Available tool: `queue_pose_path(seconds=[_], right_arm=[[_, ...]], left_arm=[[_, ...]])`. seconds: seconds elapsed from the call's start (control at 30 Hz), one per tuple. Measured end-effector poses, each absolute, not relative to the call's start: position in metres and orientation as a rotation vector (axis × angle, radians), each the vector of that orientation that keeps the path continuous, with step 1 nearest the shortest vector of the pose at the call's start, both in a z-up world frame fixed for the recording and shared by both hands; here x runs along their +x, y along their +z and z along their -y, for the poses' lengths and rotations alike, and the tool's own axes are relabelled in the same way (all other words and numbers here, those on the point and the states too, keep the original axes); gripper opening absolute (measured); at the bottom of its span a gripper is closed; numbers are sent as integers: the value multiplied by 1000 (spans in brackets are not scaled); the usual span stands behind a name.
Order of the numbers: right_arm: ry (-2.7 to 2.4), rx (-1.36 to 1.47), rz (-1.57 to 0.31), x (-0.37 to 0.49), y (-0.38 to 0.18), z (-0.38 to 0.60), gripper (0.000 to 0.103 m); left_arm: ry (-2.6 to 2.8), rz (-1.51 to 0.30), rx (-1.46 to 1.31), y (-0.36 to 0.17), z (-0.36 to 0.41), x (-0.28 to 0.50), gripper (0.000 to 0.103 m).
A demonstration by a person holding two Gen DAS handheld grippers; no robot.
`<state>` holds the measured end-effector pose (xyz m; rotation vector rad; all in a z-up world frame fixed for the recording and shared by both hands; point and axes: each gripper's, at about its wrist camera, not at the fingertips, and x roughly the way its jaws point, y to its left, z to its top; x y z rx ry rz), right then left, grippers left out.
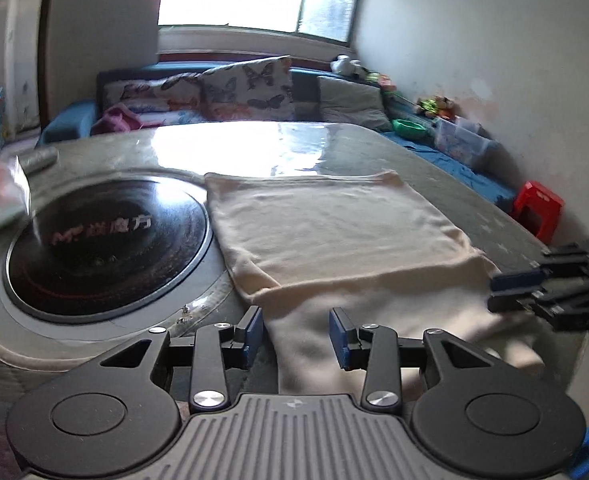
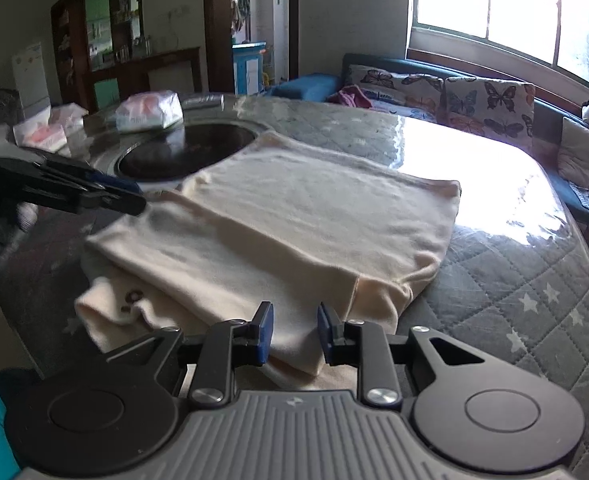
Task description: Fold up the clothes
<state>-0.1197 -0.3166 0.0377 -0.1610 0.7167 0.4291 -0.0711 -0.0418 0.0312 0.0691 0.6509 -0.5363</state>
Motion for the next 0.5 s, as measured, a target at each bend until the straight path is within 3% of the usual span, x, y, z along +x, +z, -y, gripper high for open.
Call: queue_pose_path(seconds=[0.17, 0.5], right_arm=[[439, -194, -711, -129, 43, 316, 25], [469, -335, -707, -156, 52, 314, 41]], left_arm=[[-644, -581, 284, 37, 54, -114, 50], [-758, -472, 565, 10, 93, -152, 51]])
